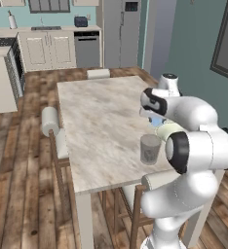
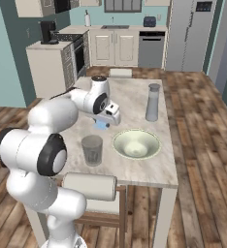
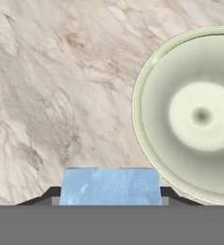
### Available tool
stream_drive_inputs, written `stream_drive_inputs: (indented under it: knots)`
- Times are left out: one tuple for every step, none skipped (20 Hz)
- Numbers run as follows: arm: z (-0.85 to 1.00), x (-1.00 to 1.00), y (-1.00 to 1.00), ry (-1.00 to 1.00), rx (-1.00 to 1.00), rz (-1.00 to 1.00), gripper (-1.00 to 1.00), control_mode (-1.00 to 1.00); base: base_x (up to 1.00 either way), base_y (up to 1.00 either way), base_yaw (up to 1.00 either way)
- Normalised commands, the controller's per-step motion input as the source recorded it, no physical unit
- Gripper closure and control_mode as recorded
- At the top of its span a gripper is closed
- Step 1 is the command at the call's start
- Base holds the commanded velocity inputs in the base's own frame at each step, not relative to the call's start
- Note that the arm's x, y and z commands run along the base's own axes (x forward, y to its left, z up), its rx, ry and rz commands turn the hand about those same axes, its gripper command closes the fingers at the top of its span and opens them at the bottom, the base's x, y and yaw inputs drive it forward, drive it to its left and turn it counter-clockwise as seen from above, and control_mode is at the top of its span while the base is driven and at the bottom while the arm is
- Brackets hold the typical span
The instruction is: There are two ice cubes in the ice bowl. Place both ice cubes in the glass cup.
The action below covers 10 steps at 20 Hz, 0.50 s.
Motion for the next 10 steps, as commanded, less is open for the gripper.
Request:
stream_drive_inputs:
  knots:
    - [-0.11,0.0,0.61,0.01,0.0,0.0,1.0,-1.0,0.0,0.0,0.0]
    - [-0.16,0.0,0.55,0.03,0.0,0.0,1.0,-1.0,0.0,0.0,0.0]
    - [-0.19,0.0,0.55,0.04,0.0,0.0,1.0,-1.0,0.0,0.0,0.0]
    - [-0.17,0.0,0.51,0.05,0.0,0.0,1.0,-1.0,0.0,0.0,0.0]
    - [-0.14,0.0,0.44,0.0,0.0,0.02,1.0,-1.0,0.0,0.0,0.0]
    - [-0.12,0.0,0.36,0.0,0.0,0.03,1.0,-1.0,0.0,0.0,0.0]
    - [-0.04,0.0,0.25,0.0,0.0,0.02,1.0,-1.0,0.0,0.0,0.0]
    - [-0.01,0.0,0.17,0.0,0.0,0.01,1.0,-1.0,0.0,0.0,0.0]
    - [-0.09,0.0,0.18,0.0,0.0,0.01,1.0,-1.0,0.0,0.0,0.0]
    - [-0.1,0.0,0.19,0.0,0.0,0.01,1.0,-1.0,0.0,0.0,0.0]
